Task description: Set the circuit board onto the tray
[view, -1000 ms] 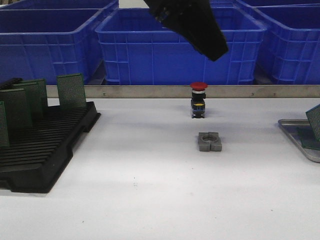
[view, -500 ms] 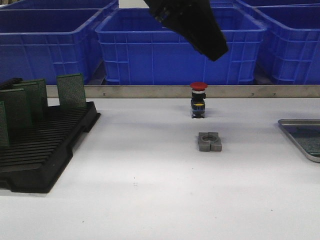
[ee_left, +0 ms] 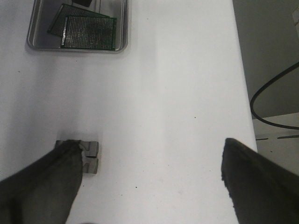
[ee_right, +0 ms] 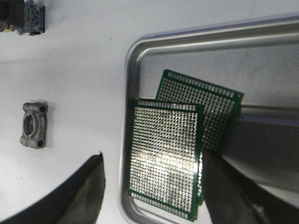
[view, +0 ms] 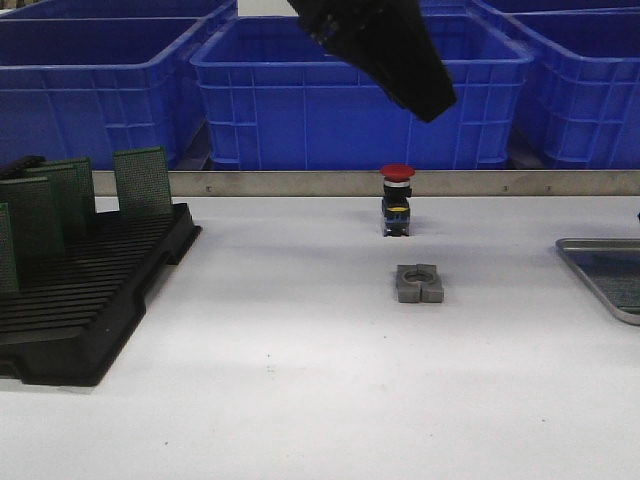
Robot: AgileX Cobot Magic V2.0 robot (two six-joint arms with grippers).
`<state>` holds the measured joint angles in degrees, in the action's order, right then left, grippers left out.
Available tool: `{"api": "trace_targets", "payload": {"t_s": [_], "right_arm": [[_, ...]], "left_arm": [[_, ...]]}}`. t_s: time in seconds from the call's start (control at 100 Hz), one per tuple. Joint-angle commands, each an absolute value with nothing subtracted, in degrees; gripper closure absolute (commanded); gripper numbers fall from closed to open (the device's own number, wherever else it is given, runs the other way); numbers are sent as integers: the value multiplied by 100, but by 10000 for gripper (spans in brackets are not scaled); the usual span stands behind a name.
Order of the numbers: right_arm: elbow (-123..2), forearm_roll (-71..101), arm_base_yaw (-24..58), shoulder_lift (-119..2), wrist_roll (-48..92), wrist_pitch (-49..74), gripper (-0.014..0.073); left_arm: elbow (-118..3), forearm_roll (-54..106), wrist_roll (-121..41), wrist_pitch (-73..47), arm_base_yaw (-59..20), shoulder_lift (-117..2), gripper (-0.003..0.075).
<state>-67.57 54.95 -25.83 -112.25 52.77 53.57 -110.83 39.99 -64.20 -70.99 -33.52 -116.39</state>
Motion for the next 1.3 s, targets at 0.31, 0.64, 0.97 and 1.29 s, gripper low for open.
{"api": "trace_targets", "payload": {"t_s": [0.31, 0.64, 0.97, 1.29], "right_arm": [[-6906, 5748, -2466, -10267, 5292, 5416, 119], [-6896, 5628, -1742, -9050, 5287, 4927, 119], [-6876, 4872, -745, -8168, 4784, 4384, 139], [-5952, 4700, -472, -7190, 4762, 3423, 141]], "left_arm": [[-11247, 4097, -5951, -7191, -3382, -11176, 151], [-11247, 3803, -4685, -6422, -2803, -10559, 151], [-10974, 3638, -3827, -5826, -1722, -9608, 151], [-8370, 3328, -3501, -4065, -927, -7826, 151]]}}
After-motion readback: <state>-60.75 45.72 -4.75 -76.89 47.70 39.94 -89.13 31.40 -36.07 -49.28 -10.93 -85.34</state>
